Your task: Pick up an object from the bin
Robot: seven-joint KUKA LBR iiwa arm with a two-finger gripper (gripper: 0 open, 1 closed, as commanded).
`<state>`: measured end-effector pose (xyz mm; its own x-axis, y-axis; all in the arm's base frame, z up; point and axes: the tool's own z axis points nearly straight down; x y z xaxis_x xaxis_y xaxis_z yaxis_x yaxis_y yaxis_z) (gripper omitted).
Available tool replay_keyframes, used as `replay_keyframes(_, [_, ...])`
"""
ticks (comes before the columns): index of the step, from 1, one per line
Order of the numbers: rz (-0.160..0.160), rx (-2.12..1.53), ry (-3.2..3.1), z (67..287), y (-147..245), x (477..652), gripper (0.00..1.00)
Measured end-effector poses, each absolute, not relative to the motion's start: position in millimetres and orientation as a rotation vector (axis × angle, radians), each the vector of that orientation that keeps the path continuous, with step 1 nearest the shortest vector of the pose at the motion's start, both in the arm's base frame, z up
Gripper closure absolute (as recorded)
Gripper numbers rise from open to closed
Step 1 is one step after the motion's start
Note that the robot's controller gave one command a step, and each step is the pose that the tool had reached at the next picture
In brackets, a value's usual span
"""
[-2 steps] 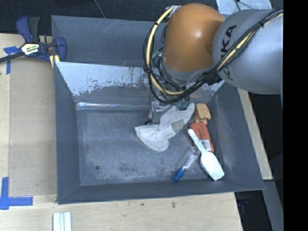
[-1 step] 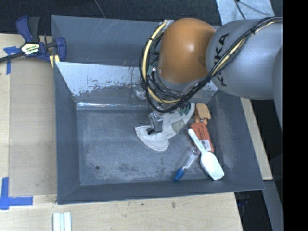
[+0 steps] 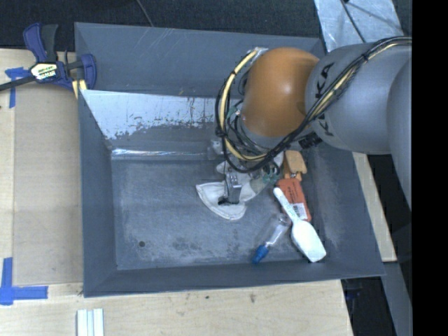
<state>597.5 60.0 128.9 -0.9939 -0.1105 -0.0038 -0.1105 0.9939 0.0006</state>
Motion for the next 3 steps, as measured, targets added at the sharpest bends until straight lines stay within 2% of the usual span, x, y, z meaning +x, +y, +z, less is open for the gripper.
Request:
replay_keyframes(1, [0.001,-0.031,3.139,78,55,603.5,1.00])
replay_keyframes(2, [0.001,-0.031,3.139,78,55,603.5,1.00])
replay_keyframes(3, [0.001,-0.028,3.138,226,73,588.0,1.00])
